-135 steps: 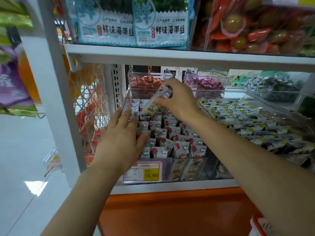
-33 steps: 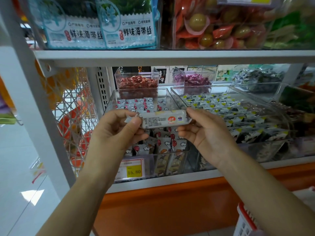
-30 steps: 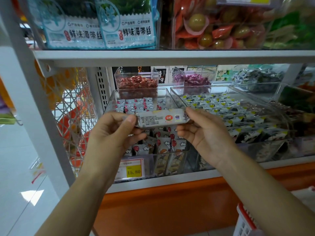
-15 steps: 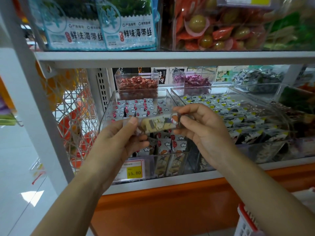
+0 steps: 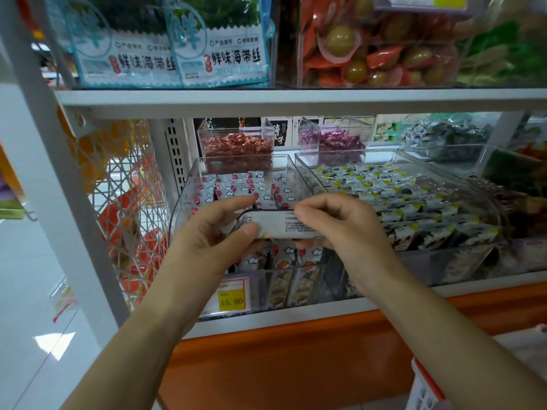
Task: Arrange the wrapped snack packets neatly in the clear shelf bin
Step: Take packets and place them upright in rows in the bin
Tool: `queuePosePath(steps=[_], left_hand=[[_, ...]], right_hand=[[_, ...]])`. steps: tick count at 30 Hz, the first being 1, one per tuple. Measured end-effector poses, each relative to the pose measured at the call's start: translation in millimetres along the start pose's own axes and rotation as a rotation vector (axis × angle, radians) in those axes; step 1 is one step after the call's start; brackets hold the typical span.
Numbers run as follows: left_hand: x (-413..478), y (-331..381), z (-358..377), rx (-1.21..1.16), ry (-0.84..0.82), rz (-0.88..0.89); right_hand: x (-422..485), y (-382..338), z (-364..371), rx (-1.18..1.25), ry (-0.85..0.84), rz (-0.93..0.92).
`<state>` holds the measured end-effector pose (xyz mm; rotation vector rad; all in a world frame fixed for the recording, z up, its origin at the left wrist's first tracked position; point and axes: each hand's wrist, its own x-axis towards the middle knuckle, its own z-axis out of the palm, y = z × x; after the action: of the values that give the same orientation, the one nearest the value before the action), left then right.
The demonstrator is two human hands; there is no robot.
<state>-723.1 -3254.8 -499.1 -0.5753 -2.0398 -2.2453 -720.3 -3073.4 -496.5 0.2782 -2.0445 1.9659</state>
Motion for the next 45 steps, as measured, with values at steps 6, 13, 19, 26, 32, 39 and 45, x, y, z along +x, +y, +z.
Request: queuePosePath(steps=[6, 13, 19, 26, 32, 39, 45], left_hand=[[-3.2, 1.7, 5.3, 0.224, -0.061, 0.078], [-0.9, -4.5, 4.8, 0.345, 0.035, 0.091], [3.4, 0.4, 2.4, 0.397, 0.206, 0.09], [22.4, -1.3, -36.7, 1.285, 0.257, 0.267], [28.4, -26.9, -46.1, 1.416, 0.116, 0.147], [30.2, -30.4, -47.6, 1.288, 0.125, 0.217], [29.7, -30.9, -50.3, 1.192, 0.095, 0.226]], right_hand=[[2.3, 3.6, -1.0, -0.12, 0.17, -0.012], [1.5, 5.7, -1.1, -0.016, 0.077, -0.013], [0.4, 4.9, 1.3, -0.025, -0.074, -0.049], [44.6, 0.2, 13.0, -0.083, 0.147, -0.079], [116.3, 0.1, 45.4, -0.536, 0.081, -0.209], [146.2, 21.7, 87.8, -0.876, -0.219, -0.276], [158.1, 30.1, 100.4, -1.128, -0.501, -0.145]])
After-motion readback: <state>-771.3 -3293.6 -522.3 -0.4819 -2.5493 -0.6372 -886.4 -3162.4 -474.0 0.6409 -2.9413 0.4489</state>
